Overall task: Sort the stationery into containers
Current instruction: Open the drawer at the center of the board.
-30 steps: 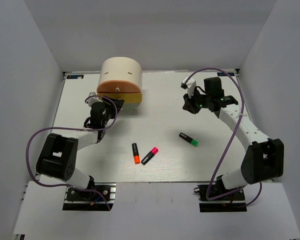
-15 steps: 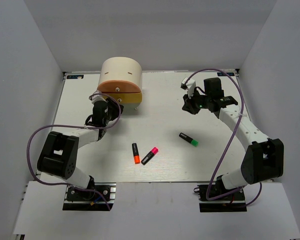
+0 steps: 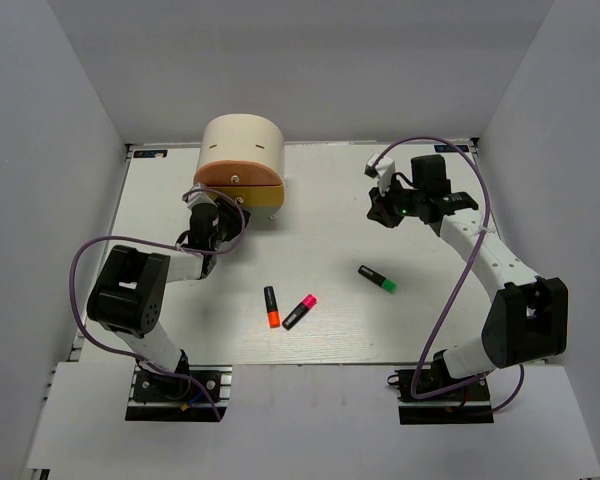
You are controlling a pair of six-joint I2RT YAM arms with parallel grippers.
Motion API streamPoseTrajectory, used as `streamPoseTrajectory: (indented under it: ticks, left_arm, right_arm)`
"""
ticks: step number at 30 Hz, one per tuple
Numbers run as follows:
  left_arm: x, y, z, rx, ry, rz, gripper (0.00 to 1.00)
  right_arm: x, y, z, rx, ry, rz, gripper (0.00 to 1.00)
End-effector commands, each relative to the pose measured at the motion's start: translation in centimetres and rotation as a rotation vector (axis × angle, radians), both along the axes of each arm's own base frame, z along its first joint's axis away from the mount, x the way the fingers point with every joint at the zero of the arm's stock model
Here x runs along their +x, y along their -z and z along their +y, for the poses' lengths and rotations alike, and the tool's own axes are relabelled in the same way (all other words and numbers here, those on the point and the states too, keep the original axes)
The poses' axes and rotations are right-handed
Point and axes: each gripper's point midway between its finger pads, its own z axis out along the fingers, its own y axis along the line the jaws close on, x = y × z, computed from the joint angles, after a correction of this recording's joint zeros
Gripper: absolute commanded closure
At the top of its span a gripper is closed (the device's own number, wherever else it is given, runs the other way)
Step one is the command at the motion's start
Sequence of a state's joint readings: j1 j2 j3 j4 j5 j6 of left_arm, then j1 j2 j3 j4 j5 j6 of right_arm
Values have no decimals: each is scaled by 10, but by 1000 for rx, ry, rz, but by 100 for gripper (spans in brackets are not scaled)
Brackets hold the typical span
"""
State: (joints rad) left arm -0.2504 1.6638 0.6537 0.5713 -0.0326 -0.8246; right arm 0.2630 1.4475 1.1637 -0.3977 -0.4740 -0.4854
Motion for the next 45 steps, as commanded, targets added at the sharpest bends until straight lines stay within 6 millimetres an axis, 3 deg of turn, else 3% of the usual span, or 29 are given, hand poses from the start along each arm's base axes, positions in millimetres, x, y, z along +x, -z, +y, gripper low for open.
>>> streamPoseTrajectory:
  ticks: [1,16,24,44,45]
  left_arm:
    - [8,-26,0,-34,-8,-95,50]
    - [7,-13,5,-16,-34,-63,53]
    - [9,-4,8,6,-51,-10,45]
    - [19,-9,7,-11,-59,-80,51]
    - [18,-8,7,-12,-58,-83,51]
  right_arm:
    - [5,-7,0,12,0,-32,82]
    - [6,-7,-2,13,2,-32,82]
    - [5,-6,-4,15,5,-29,82]
    - [2,-4,-8,11,7,-28,82]
    - [6,-4,-16,11,30,-30,82]
